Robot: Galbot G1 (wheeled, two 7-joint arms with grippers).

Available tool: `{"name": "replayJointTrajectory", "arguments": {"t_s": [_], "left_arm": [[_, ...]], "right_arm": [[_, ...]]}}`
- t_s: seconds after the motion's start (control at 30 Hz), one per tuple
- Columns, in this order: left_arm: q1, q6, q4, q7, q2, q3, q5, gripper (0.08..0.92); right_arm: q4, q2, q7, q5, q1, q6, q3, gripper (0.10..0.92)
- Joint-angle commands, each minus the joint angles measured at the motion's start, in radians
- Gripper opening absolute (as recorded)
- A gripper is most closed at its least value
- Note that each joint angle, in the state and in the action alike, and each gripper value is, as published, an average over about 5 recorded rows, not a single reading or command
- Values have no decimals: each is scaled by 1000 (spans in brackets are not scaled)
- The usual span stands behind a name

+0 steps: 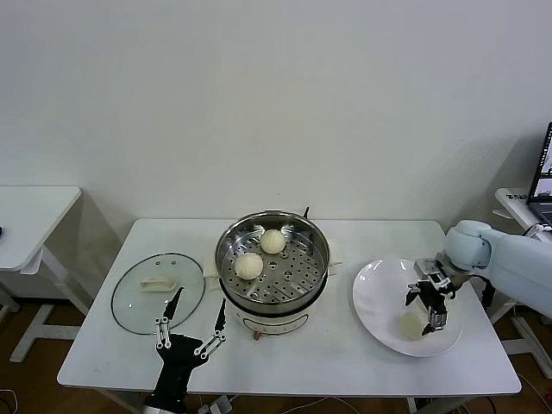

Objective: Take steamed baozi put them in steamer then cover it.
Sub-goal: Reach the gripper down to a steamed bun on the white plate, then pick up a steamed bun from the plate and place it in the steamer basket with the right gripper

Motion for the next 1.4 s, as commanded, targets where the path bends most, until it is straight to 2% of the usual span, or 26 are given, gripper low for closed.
{"name": "replayJointTrajectory", "arguments": {"t_s": [0.03,0.13,0.33,0.53,0.73,0.93,1.13,1.4], "left_arm": [[0,-3,8,-2,-1,1,-1,823],[-3,-1,6,-6,-1,0,-2,823],[-11,4,2,-8,3,-4,-5,823],[-16,9,-1,-8,7,3,-6,823],[-20,6,-1,-8,15,5,-8,823],[-19,3,-3,-7,19,10,-9,823],[-12,1,-8,-7,20,15,-7,823],[-6,-5,-8,-9,23,7,-10,823]], "right_arm": [[-34,4,47,-48,-108,9,59,821],[-38,7,59,-48,-110,10,59,798],[-20,5,72,-35,-72,12,48,700],[33,15,21,-21,130,48,-12,676],[50,141,-37,82,468,190,-147,672],[67,338,-31,136,594,381,-167,678],[142,486,0,92,607,490,-148,676],[252,547,44,-66,529,611,-136,670]]}}
